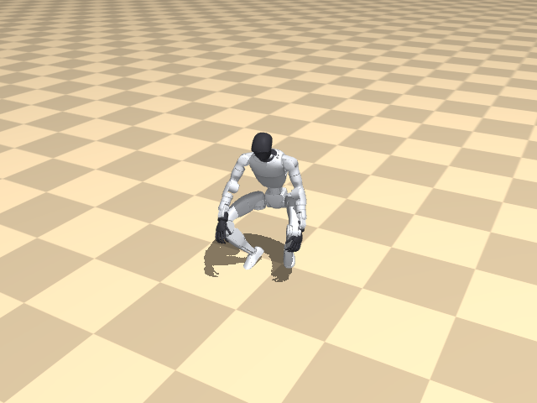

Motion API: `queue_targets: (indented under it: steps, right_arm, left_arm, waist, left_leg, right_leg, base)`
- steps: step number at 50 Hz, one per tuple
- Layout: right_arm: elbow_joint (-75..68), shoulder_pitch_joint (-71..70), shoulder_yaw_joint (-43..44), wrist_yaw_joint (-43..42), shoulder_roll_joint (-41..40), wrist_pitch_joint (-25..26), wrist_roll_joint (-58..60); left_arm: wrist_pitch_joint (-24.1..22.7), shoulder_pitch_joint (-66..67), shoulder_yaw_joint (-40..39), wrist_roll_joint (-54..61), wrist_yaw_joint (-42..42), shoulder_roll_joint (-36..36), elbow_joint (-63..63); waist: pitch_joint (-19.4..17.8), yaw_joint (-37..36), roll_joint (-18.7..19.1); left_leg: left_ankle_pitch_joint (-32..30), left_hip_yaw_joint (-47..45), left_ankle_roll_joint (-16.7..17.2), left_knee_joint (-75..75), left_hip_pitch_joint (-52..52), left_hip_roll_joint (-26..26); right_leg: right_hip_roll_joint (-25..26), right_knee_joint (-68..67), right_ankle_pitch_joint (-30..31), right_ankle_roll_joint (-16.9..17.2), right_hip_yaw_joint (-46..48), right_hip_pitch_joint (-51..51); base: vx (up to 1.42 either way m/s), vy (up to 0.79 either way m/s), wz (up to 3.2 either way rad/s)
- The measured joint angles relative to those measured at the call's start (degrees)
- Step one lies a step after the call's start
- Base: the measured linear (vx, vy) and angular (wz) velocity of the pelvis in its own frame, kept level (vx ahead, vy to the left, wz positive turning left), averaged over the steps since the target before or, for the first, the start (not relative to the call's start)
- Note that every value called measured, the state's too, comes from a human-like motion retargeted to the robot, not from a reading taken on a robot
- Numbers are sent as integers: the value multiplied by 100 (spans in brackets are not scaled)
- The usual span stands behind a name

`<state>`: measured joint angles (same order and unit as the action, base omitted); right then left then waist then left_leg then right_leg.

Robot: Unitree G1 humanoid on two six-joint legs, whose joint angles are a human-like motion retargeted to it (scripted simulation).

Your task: In place motions

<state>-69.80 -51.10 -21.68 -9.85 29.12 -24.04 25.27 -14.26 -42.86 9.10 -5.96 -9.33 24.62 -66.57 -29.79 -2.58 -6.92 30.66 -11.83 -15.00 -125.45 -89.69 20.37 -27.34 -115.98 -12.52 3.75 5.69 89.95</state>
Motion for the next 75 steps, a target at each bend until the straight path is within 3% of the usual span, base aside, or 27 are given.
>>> queue_targets:
  steps: [7,15,18,25,30,35,38,40,44,49,55,62,66,71,75]
  right_arm:
    - [20,-24,105,-648,-149,-275,137]
    - [-91,-788,943,-452,467,-86,176]
    - [-95,-817,1389,-487,595,173,495]
    - [-421,738,2028,-99,2,1086,1111]
    - [-1366,2070,1913,-102,-535,1378,1127]
    - [-2239,3676,2217,-357,-1296,1595,901]
    - [-2710,4465,2678,-184,-1605,1628,688]
    - [-2760,5017,2958,36,-1691,1720,544]
    - [-2760,5978,3696,624,-1798,1997,304]
    - [-2760,6274,4116,839,-1786,2451,-272]
    - [-2678,5795,4014,922,-1654,2287,77]
    - [-1976,4865,3275,918,-1501,1970,419]
    - [-1801,4160,2904,1086,-1401,1856,393]
    - [-1710,2817,2688,1053,-1140,1533,189]
    - [-1406,1916,2741,1031,-958,1405,325]
  left_arm:
    - [-37,-51,-274,-29,50,228,-181]
    - [-148,-1201,-315,-221,-126,577,-74]
    - [-114,-1362,-367,-557,-132,720,-22]
    - [425,136,-432,-1666,389,447,-129]
    - [647,1517,-194,-1818,224,86,-695]
    - [766,3081,-447,-1771,970,-625,-1451]
    - [712,4065,-707,-1297,1384,-1054,-1761]
    - [596,4654,-875,-1123,1510,-1282,-1815]
    - [483,5596,-1852,-1319,1925,-1939,-1774]
    - [658,5795,-2195,-952,1782,-2107,-2063]
    - [890,5635,-1998,-1337,1311,-1838,-1647]
    - [943,4851,-1805,-1238,869,-1568,-1201]
    - [841,4161,-1572,-1157,720,-1316,-1192]
    - [696,2817,-1377,-1288,843,-962,-1109]
    - [566,1940,-1251,-1083,596,-467,-879]
  waist:
    - [0,-51,-105]
    - [0,-88,231]
    - [0,-95,461]
    - [0,-280,617]
    - [0,-460,723]
    - [16,-518,908]
    - [283,-221,1044]
    - [563,-102,1076]
    - [1364,56,929]
    - [1669,96,951]
    - [1964,-12,908]
    - [1942,-35,884]
    - [1721,42,832]
    - [1258,-240,639]
    - [1365,-405,544]
  left_leg:
    - [97,50,0,82,56,50]
    - [-772,-283,0,2803,-20,-448]
    - [-1172,-353,46,4138,225,-722]
    - [-1712,-206,847,7135,2625,-1066]
    - [-2240,-204,1416,9649,4825,-1274]
    - [-2442,-85,1892,11513,7074,-1322]
    - [-2559,-87,2147,12247,8033,-1224]
    - [-2621,-179,2226,12537,8383,-1233]
    - [-2485,-349,2240,12658,8601,-1351]
    - [-2325,-193,2071,12490,8819,-1384]
    - [-2258,-180,2001,12452,8954,-1437]
    - [-2253,-201,1920,12368,8983,-1467]
    - [-2161,-135,1776,12045,8807,-1500]
    - [-1649,-191,1478,10605,7744,-1409]
    - [-1195,-161,1342,8842,6170,-1016]
  right_leg:
    - [161,91,182,-20,-58,0]
    - [77,2337,1125,175,555,-260]
    - [250,3756,1546,472,785,-727]
    - [786,6800,1968,696,881,-3197]
    - [1170,9044,2035,332,1091,-5246]
    - [1508,10596,1872,-206,1506,-7318]
    - [1680,11336,1783,-444,1931,-8340]
    - [1752,11595,1694,-371,2263,-8761]
    - [1624,11260,1709,-108,2019,-8690]
    - [1633,11246,1742,22,2163,-9064]
    - [1633,11325,1781,-30,2185,-9206]
    - [1568,11237,1851,-36,2208,-9222]
    - [1419,11042,1915,58,2297,-9141]
    - [942,9669,1816,757,1858,-8003]
    - [972,8571,1697,1125,1524,-6630]
  base:
    - [7,1,-23]
    - [-9,-7,48]
    - [-8,8,36]
    - [15,-4,-25]
    - [19,-7,-27]
    - [33,3,-8]
    - [44,13,46]
    - [37,15,35]
    - [36,11,8]
    - [17,6,13]
    - [7,3,-7]
    - [0,0,-3]
    - [-13,3,17]
    - [-41,0,-28]
    - [-37,-6,-51]
